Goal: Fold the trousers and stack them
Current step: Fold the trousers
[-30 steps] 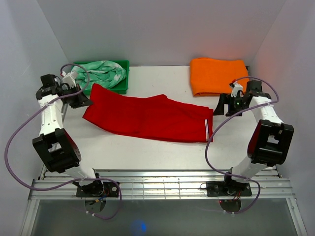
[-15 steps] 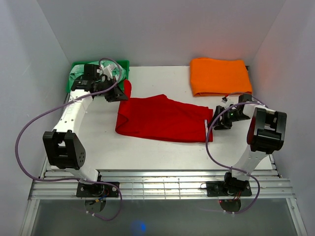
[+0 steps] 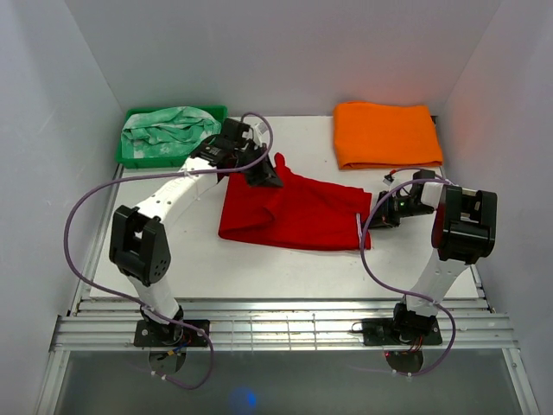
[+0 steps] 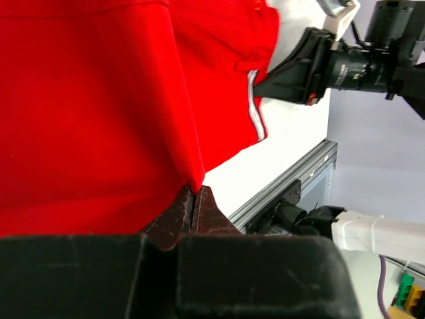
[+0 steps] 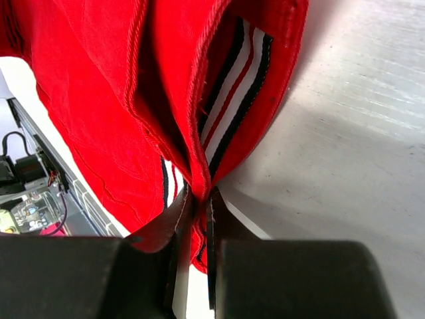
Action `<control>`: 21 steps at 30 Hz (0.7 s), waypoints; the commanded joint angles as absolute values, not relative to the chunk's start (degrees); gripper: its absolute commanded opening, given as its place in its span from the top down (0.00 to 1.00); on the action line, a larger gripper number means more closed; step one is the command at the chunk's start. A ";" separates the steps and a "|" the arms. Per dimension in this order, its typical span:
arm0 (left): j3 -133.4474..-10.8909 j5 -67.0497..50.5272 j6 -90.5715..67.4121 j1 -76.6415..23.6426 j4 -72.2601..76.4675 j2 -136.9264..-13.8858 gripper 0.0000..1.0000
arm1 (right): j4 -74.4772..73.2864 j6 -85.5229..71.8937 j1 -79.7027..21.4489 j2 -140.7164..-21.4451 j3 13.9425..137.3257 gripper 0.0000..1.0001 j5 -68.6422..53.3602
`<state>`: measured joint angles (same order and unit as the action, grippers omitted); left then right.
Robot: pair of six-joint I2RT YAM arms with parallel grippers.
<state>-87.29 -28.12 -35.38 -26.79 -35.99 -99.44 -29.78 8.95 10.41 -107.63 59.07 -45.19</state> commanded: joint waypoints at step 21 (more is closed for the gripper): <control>-113.12 -22.68 -47.81 -44.47 -28.39 -124.98 1.00 | -26.02 6.07 9.05 -106.52 56.43 0.92 -50.80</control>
